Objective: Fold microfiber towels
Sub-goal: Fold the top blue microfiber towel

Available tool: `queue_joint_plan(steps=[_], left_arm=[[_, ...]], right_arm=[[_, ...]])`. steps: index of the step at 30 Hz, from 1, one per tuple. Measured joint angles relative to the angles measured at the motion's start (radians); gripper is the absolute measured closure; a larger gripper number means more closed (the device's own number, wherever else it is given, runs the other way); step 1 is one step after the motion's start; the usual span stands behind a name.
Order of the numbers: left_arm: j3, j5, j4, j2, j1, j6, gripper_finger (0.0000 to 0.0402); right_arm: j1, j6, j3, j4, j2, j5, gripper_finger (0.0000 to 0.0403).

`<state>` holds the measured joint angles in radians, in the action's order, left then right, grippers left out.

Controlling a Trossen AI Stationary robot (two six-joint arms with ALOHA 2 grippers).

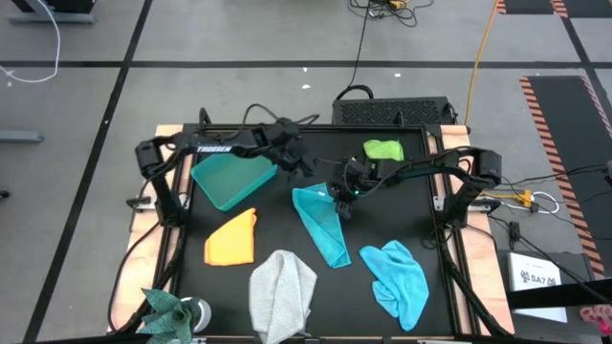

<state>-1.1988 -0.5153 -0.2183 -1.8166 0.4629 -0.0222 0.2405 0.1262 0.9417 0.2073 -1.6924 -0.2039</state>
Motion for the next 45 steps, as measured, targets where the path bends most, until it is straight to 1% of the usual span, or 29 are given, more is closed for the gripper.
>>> queue_joint_plan(steps=[3, 10, 14, 18, 21, 23, 27, 29, 31, 35, 38, 41, 45], left_arm=[[-0.049, 0.015, -0.092, -0.048, 0.002, 0.025, 0.0321], [-0.124, 0.015, -0.086, -0.129, 0.004, 0.043, 0.0321], [-0.170, -0.027, -0.094, -0.184, 0.005, 0.044, 0.0321], [-0.210, -0.032, -0.107, -0.250, 0.005, 0.048, 0.0321], [-0.237, -0.027, -0.175, -0.249, 0.001, 0.073, 0.0321], [-0.257, -0.025, -0.162, -0.244, -0.003, 0.085, 0.0321], [-0.262, 0.034, -0.175, -0.250, -0.021, 0.110, 0.0319], [-0.262, 0.045, -0.176, -0.247, -0.033, 0.129, 0.0311], [-0.264, 0.051, -0.172, -0.245, -0.045, 0.135, 0.0295], [-0.264, 0.153, -0.187, -0.246, -0.064, 0.133, 0.0250], [-0.264, 0.159, -0.237, -0.246, -0.065, 0.159, 0.0230], [-0.263, 0.194, -0.266, -0.246, -0.065, 0.160, 0.0232], [-0.263, 0.224, -0.249, -0.246, -0.064, 0.161, 0.0246]], right_arm=[[-0.026, -0.033, 0.000, 0.000, 0.000, 0.035, 0.0403], [-0.073, -0.064, 0.000, -0.011, 0.000, 0.067, 0.0403], [-0.088, -0.086, 0.000, -0.010, 0.000, 0.086, 0.0403], [-0.098, -0.087, 0.000, -0.010, 0.000, 0.103, 0.0403], [-0.099, -0.087, 0.000, -0.009, 0.000, 0.102, 0.0403], [-0.099, -0.087, 0.000, -0.009, 0.000, 0.102, 0.0403], [-0.099, -0.087, 0.000, -0.010, 0.000, 0.101, 0.0403], [-0.099, -0.086, 0.000, -0.009, 0.000, 0.101, 0.0403], [-0.099, -0.086, 0.000, -0.009, 0.000, 0.100, 0.0403], [-0.100, -0.086, 0.000, -0.009, 0.000, 0.100, 0.0403], [-0.116, -0.090, 0.000, -0.010, 0.014, 0.101, 0.0403], [-0.139, -0.094, 0.000, -0.015, 0.067, 0.101, 0.0403], [-0.158, -0.087, 0.001, -0.012, 0.177, 0.103, 0.0403]])
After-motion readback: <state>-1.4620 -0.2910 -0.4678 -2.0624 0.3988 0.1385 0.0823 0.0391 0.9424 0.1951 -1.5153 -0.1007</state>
